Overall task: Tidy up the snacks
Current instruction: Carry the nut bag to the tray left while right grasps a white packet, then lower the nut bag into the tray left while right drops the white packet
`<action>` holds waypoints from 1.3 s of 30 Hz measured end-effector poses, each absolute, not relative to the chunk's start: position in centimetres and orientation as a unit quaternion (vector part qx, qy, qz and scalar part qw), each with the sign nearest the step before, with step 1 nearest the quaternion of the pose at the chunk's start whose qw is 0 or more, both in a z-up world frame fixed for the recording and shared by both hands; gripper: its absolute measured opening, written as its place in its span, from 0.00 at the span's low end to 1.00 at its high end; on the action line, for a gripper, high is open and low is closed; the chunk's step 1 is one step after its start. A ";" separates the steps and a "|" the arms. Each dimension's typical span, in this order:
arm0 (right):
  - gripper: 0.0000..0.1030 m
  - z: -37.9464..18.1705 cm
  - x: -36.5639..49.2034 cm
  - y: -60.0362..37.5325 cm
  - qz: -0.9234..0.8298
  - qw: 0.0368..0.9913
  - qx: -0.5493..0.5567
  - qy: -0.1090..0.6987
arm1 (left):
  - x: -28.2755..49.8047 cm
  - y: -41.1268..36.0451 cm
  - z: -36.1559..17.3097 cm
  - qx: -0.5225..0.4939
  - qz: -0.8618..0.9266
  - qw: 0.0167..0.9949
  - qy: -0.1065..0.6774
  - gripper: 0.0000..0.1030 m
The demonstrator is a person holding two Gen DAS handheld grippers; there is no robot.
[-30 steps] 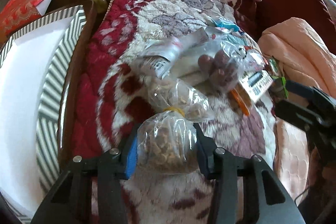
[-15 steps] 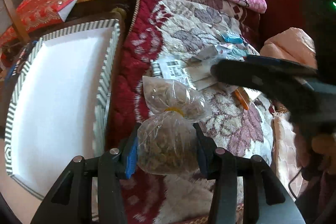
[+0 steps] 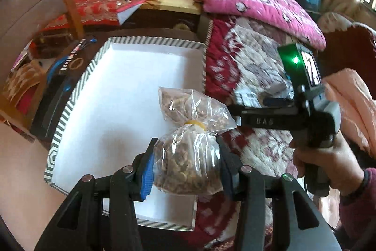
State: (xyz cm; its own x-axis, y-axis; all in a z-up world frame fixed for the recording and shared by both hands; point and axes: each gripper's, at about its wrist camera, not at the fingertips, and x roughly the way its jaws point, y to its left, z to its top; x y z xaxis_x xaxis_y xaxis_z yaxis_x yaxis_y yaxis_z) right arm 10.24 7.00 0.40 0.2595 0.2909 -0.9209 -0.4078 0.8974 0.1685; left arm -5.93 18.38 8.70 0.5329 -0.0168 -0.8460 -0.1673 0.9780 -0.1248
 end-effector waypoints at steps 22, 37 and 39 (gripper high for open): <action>0.55 6.7 7.8 9.4 0.314 0.795 -0.040 0.517 | -5.2 23.3 8.1 -0.131 0.099 0.864 0.477 0.44; 0.55 6.6 7.2 19.1 0.387 0.766 -0.094 0.505 | -4.1 27.8 4.7 -0.154 0.159 0.833 0.506 0.44; 0.55 6.1 7.4 20.1 0.389 0.761 -0.104 0.509 | -3.9 28.0 4.4 -0.155 0.160 0.832 0.508 0.44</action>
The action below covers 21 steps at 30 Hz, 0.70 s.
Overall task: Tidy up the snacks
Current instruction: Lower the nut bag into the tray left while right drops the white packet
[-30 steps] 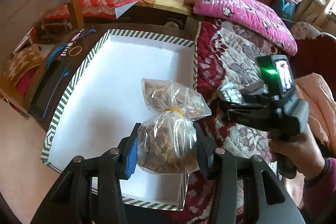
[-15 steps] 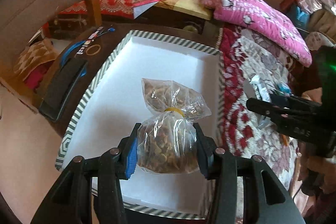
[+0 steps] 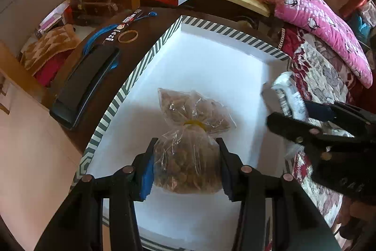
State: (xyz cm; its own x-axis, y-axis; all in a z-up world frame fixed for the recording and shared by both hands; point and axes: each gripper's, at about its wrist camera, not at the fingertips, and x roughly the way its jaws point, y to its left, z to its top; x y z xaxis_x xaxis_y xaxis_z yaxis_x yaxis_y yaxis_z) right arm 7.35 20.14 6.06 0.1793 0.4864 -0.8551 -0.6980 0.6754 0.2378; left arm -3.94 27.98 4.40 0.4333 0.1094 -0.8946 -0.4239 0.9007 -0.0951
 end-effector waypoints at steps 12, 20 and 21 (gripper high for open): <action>0.55 2.6 7.6 21.8 0.379 0.742 -0.129 0.537 | -3.3 29.2 2.1 -0.161 0.175 0.818 0.524 0.44; 0.56 2.1 7.7 22.1 0.375 0.741 -0.141 0.539 | -3.2 29.5 1.6 -0.156 0.185 0.813 0.530 0.45; 0.56 2.0 7.8 22.2 0.375 0.741 -0.141 0.539 | -3.2 29.5 1.5 -0.157 0.187 0.811 0.531 0.45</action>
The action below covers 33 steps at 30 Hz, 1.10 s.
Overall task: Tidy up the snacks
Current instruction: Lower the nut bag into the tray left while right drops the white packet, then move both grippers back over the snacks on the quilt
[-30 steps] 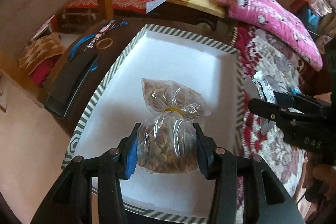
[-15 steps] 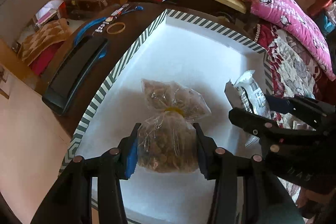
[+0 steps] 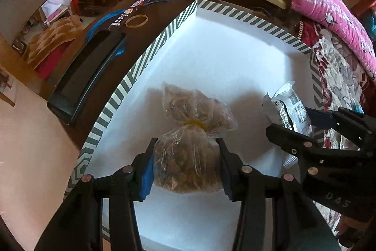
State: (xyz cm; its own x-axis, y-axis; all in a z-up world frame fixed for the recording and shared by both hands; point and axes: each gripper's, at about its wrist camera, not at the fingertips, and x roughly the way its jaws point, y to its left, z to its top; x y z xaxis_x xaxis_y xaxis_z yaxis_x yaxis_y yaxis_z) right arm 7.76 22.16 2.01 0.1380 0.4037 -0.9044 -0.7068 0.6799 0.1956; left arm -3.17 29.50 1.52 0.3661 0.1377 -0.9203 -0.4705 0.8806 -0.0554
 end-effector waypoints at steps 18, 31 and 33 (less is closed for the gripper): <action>0.74 7.8 7.3 14.3 0.356 0.782 -0.052 0.510 | -4.1 28.4 4.4 -0.126 0.214 0.827 0.504 0.60; 0.79 10.7 4.1 1.3 0.294 0.822 -0.008 0.488 | -3.6 20.7 9.1 -0.118 0.133 0.863 0.474 0.76; 0.81 10.7 3.5 -0.8 0.280 0.827 -0.001 0.487 | -3.1 18.8 9.5 -0.107 0.118 0.867 0.473 0.78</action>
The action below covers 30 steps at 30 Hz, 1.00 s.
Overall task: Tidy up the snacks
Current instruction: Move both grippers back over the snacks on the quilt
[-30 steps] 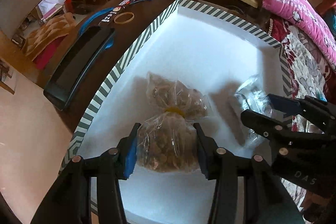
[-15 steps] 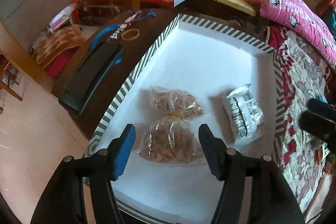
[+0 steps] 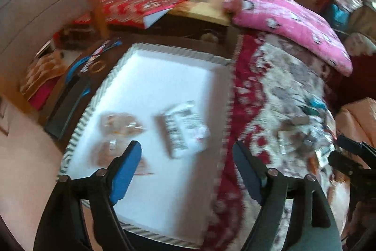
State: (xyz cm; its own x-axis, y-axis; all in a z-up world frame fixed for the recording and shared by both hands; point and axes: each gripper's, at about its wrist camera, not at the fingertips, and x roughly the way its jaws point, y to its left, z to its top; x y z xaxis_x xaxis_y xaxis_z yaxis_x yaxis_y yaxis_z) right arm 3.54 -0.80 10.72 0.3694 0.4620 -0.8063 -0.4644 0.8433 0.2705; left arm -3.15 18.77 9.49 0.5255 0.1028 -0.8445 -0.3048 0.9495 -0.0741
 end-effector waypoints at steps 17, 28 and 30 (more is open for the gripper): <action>0.84 9.0 1.8 -12.5 0.180 0.850 0.038 0.494 | 0.5 7.5 8.6 -0.065 0.028 0.868 0.492 0.79; 0.85 7.1 1.8 -14.9 0.168 0.844 0.055 0.507 | 3.0 3.8 6.6 -0.059 -0.012 0.860 0.506 0.79; 0.85 6.9 1.9 -15.3 0.165 0.843 0.060 0.508 | 3.4 3.0 6.2 -0.049 -0.024 0.859 0.509 0.79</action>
